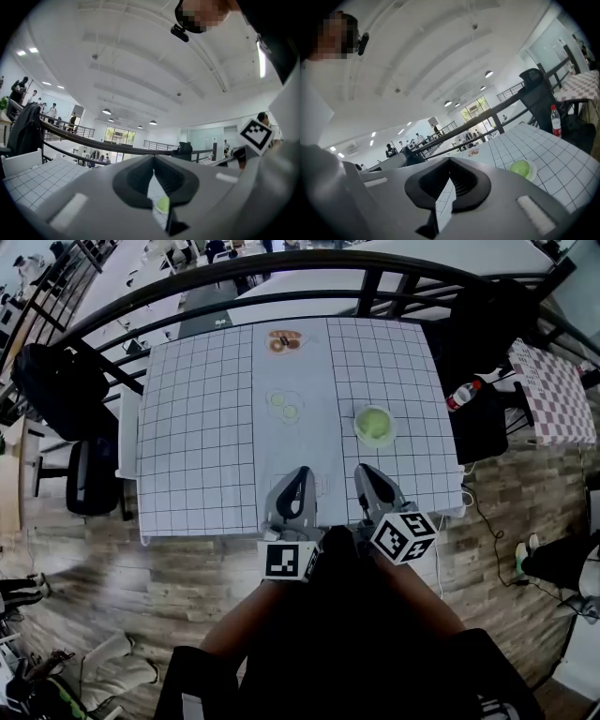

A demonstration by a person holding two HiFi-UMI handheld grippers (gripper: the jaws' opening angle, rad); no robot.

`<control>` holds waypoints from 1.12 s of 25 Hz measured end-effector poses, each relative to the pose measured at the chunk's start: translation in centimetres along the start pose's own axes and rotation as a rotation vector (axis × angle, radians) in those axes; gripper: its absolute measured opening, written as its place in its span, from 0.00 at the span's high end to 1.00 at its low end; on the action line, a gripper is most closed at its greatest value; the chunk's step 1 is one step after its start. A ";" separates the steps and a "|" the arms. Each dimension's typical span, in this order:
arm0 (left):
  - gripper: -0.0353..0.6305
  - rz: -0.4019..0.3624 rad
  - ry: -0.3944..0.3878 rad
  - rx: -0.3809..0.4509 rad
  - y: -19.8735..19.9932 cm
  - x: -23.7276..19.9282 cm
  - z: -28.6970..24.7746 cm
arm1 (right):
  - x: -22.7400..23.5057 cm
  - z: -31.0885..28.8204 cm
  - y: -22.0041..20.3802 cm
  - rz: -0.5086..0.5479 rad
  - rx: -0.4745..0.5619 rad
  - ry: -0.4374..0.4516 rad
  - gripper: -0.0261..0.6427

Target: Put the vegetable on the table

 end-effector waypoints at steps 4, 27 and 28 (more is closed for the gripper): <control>0.94 -0.003 0.005 0.024 0.2 -0.9 0.8 | -2.8 0.0 0.6 0.145 0.023 0.003 0.96; 0.94 0.023 0.059 -0.009 1.5 -4.0 -1.2 | -7.2 -3.2 1.7 0.375 0.034 0.016 0.96; 0.94 0.022 0.056 -0.010 1.4 -4.0 -1.4 | -7.1 -3.3 1.8 0.376 0.040 0.013 0.96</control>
Point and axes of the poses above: the fingertips, and each gripper's own axes: z backward along the fingers, x to its right, y out of its top, the point moved 9 cm from there along z, backward along the fingers, and after that the axes turned 5 degrees about -x, right-handed, at the moved point
